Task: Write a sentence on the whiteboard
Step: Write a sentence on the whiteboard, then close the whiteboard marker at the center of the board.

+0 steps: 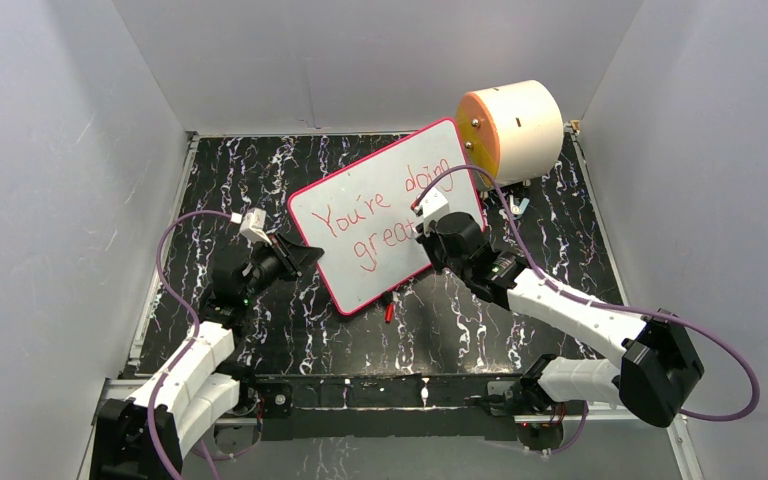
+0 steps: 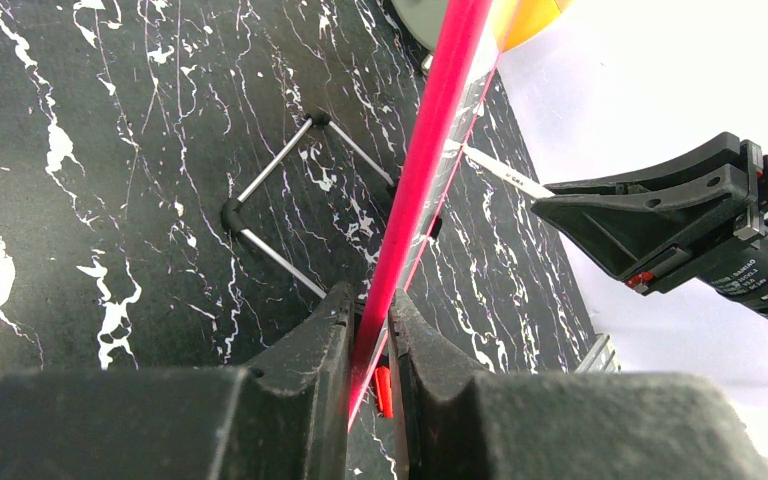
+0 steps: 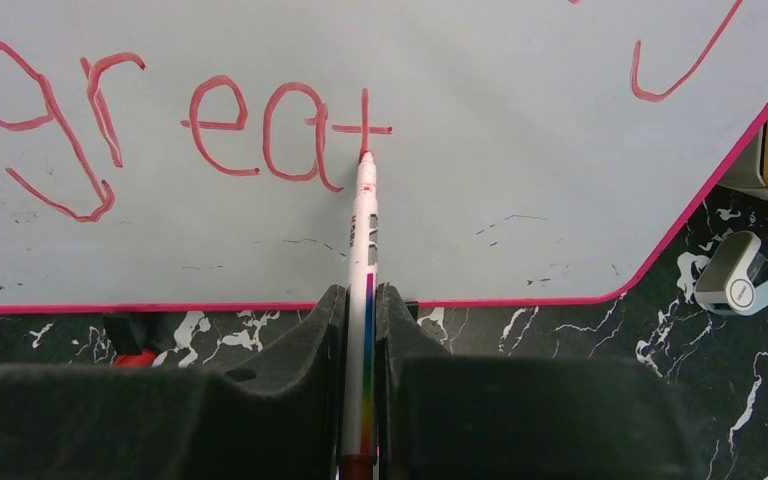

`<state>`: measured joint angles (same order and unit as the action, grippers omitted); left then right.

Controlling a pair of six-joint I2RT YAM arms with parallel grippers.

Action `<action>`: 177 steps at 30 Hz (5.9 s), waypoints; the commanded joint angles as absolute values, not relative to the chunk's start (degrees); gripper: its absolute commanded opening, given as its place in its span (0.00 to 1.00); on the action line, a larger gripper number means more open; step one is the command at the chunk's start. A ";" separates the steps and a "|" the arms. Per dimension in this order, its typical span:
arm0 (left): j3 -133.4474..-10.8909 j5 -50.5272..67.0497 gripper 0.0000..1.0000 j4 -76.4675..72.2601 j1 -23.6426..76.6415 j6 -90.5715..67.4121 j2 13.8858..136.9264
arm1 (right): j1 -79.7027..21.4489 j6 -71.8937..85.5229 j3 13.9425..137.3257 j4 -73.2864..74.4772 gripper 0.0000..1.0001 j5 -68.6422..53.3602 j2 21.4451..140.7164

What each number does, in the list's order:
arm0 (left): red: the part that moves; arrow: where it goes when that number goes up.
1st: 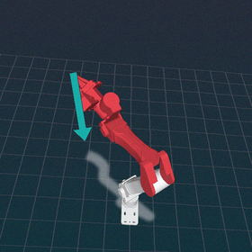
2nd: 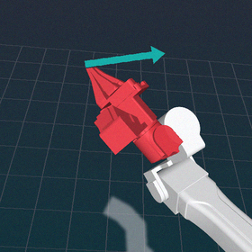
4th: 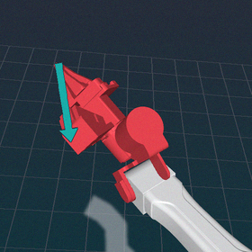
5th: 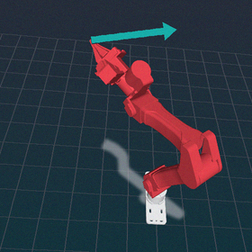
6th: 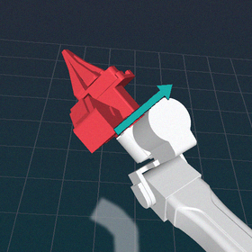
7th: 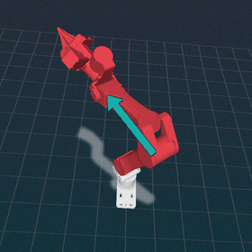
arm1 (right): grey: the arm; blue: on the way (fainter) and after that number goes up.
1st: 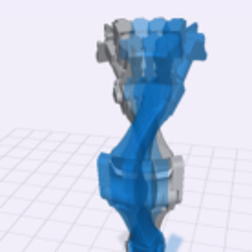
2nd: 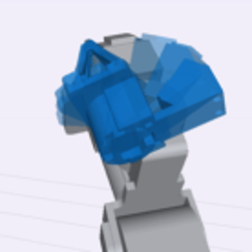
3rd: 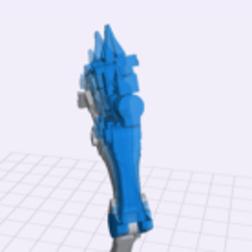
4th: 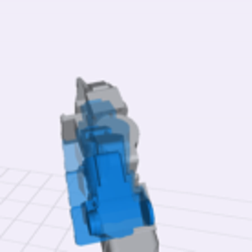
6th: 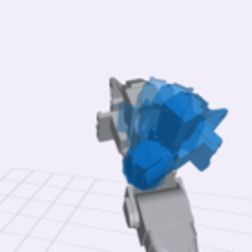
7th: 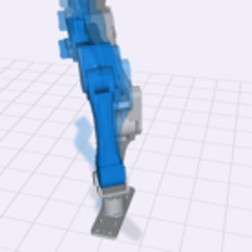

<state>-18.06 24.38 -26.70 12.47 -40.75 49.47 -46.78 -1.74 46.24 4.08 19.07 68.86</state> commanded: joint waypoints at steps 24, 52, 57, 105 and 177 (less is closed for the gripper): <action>-18.97 21.75 0.00 -23.91 12.22 -40.74 50.71 | -46.32 -1.31 46.60 5.67 0.00 17.46 69.08; -20.39 19.35 0.08 -20.38 12.17 -40.84 50.55 | -44.49 -2.02 44.60 2.15 0.00 20.23 62.04; -21.45 18.39 0.22 -18.19 12.22 -40.86 49.48 | -44.04 -1.46 44.06 3.93 0.00 21.78 59.12; -21.94 17.46 0.23 -15.94 12.17 -40.74 47.90 | -41.62 1.23 44.55 4.67 0.00 17.03 62.78; -55.29 -10.10 0.43 17.10 61.17 -39.52 89.49 | -41.58 3.97 41.40 18.54 0.00 23.63 38.88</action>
